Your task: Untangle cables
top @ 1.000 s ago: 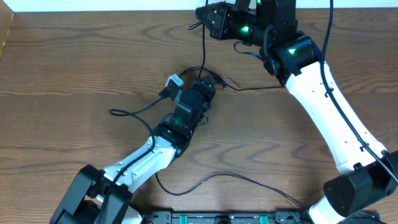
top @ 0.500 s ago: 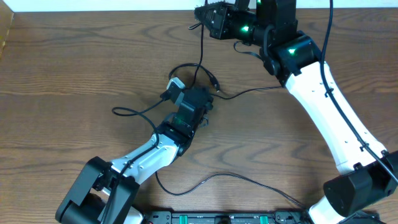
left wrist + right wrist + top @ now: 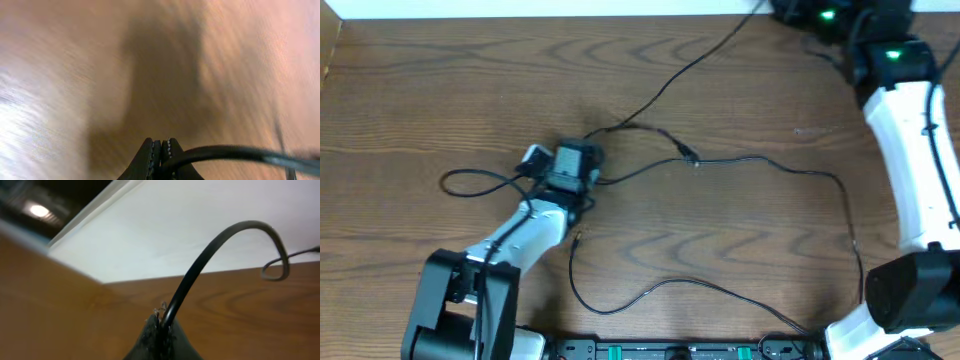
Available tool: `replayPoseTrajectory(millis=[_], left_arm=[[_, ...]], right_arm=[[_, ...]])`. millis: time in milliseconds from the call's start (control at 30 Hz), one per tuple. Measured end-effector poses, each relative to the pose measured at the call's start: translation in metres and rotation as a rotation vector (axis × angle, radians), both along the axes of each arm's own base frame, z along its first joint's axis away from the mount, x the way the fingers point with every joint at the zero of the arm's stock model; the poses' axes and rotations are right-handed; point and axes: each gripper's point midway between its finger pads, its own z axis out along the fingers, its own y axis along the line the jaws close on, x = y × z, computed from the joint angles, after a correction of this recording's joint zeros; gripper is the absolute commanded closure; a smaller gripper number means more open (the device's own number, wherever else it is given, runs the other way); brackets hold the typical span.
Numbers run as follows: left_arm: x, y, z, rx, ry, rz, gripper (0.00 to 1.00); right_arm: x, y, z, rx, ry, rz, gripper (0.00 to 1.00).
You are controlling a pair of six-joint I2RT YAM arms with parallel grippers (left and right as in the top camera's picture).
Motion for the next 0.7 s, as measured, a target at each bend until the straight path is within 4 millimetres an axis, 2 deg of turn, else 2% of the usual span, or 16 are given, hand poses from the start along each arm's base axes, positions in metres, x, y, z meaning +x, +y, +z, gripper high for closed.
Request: replayPoseTrajectory(millis=[67, 100, 167, 200, 233, 300, 333, 367, 400, 467, 533, 700], left_arm=[[-0.005, 0.024, -0.005, 0.010, 0.038, 0.058, 0.93], [-0.008, 0.036, -0.007, 0.017, 0.058, 0.083, 0.93], [-0.012, 0.062, -0.009, 0.028, 0.080, 0.144, 0.93], [-0.014, 0.073, -0.010, 0.029, 0.086, 0.169, 0.92], [-0.015, 0.083, -0.010, 0.032, 0.091, 0.196, 0.93], [-0.018, 0.105, -0.010, 0.034, 0.091, 0.258, 0.92], [-0.020, 0.119, -0.010, 0.039, 0.090, 0.300, 0.93], [-0.022, 0.129, -0.009, 0.041, 0.089, 0.331, 0.92], [-0.025, 0.143, -0.009, 0.044, 0.089, 0.371, 0.93], [-0.031, 0.159, -0.009, 0.044, 0.093, 0.421, 0.92], [-0.038, 0.173, -0.010, 0.052, 0.104, 0.452, 0.93], [-0.044, 0.177, -0.012, 0.065, 0.134, 0.446, 0.93]], right_arm=[[0.004, -0.026, -0.001, -0.003, 0.001, -0.047, 0.99], [0.008, -0.050, -0.001, -0.008, -0.003, -0.090, 0.99], [0.011, -0.085, -0.001, -0.017, -0.007, -0.153, 0.99], [0.012, -0.112, -0.001, -0.022, -0.007, -0.205, 0.99], [0.012, -0.122, -0.001, -0.024, -0.007, -0.225, 0.99], [0.010, -0.154, -0.002, -0.028, -0.003, -0.288, 0.99], [0.007, -0.178, -0.004, -0.029, 0.004, -0.335, 0.99], [0.006, -0.187, -0.004, -0.030, 0.006, -0.354, 0.99], [0.003, -0.206, -0.005, -0.035, 0.009, -0.394, 0.99], [0.000, -0.223, -0.006, -0.051, 0.007, -0.426, 0.99], [-0.001, -0.229, -0.006, -0.063, 0.006, -0.436, 0.99], [-0.003, -0.240, -0.008, -0.094, 0.004, -0.468, 0.99]])
